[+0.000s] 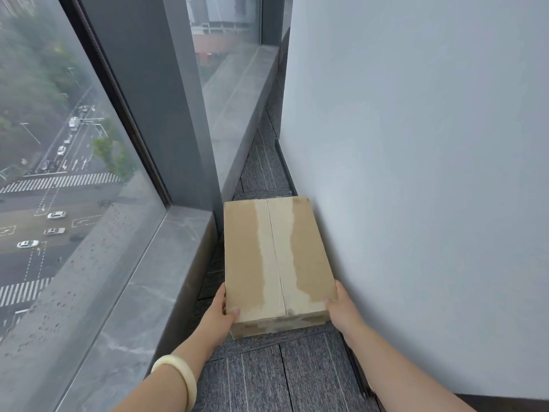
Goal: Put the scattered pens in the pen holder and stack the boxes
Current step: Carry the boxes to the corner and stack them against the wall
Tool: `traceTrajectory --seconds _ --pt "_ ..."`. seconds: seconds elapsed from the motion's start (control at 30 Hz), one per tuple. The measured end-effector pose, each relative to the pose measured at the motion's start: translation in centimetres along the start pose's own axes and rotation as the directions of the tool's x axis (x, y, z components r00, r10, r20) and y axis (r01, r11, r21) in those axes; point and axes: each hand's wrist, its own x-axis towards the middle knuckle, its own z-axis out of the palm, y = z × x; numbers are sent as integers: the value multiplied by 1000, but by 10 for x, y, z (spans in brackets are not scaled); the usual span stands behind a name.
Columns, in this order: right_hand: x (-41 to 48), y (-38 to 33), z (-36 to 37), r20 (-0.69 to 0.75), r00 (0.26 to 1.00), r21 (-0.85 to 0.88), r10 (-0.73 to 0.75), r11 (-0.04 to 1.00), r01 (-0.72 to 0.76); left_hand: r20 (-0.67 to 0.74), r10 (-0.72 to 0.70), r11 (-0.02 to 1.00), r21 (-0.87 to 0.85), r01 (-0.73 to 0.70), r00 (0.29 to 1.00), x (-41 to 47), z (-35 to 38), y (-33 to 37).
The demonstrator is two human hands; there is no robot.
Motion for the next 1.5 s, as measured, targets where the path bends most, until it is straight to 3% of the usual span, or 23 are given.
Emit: traceTrajectory --seconds 0.17,0.33,0.7,1.17,1.33,1.5 --pt "-2 -4 -1 -4 1000 -42 7 999 -8 -8 -27 998 62 28 1000 -1 1 5" --pt "-14 -30 -9 -57 998 -166 -30 986 20 -102 -36 993 109 47 994 -14 -5 30" --pt "-153 -146 -42 128 988 -202 -86 973 110 -194 -41 998 35 48 980 -156 -27 132" --pt "-481 -310 -118 407 911 -111 -67 986 122 -301 -258 892 -439 107 918 -507 -52 231" --pt "-578 -323 -158 518 844 -121 -137 965 231 -418 -336 804 -594 26 844 -636 -37 237" --pt "-665 -291 -193 664 728 -199 -170 898 391 -521 -418 705 -702 -96 744 -756 14 199"
